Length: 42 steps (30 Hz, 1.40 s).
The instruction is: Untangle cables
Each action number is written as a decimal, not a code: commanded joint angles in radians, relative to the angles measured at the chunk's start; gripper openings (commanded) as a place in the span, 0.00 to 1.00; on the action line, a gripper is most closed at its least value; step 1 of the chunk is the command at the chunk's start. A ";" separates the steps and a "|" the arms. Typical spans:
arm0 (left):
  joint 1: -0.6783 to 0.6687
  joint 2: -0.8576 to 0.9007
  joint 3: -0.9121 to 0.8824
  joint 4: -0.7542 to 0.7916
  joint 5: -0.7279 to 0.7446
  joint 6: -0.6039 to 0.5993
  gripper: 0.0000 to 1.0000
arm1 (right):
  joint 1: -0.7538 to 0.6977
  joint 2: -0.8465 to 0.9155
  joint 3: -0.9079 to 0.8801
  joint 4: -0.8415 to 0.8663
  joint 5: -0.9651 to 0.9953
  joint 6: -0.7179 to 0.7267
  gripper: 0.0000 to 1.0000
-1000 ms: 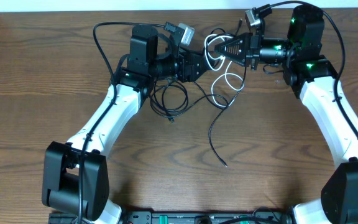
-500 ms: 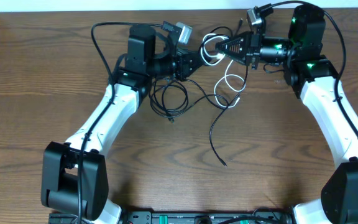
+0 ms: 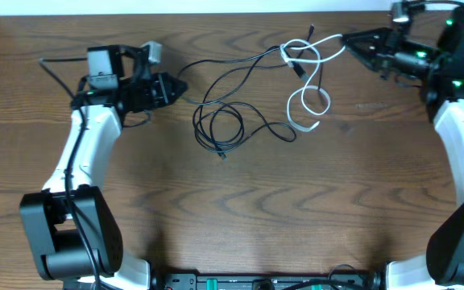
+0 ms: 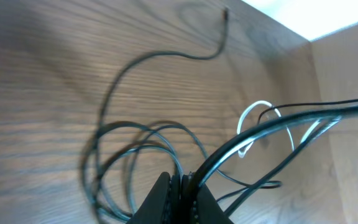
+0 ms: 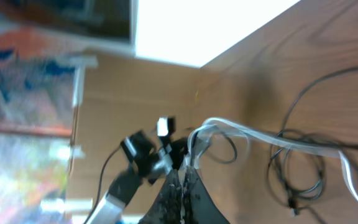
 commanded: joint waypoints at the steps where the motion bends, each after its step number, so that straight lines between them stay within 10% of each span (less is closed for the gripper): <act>1: 0.075 -0.019 0.007 -0.029 -0.022 0.024 0.07 | -0.084 -0.021 0.004 -0.098 0.103 -0.129 0.01; 14: 0.044 -0.071 0.007 -0.056 0.095 0.022 0.08 | -0.108 -0.021 0.004 -0.661 0.517 -0.628 0.01; 22: -0.129 -0.250 0.007 -0.058 -0.076 0.024 0.08 | 0.113 -0.021 0.004 -0.647 0.508 -0.799 0.23; 30: -0.135 -0.301 0.007 -0.406 -0.418 0.020 0.08 | 0.387 -0.019 0.003 -0.497 0.982 -0.991 0.57; 42: -0.135 -0.298 0.007 -0.571 -0.448 0.020 0.08 | 0.520 0.201 0.003 -0.071 1.080 -0.992 0.62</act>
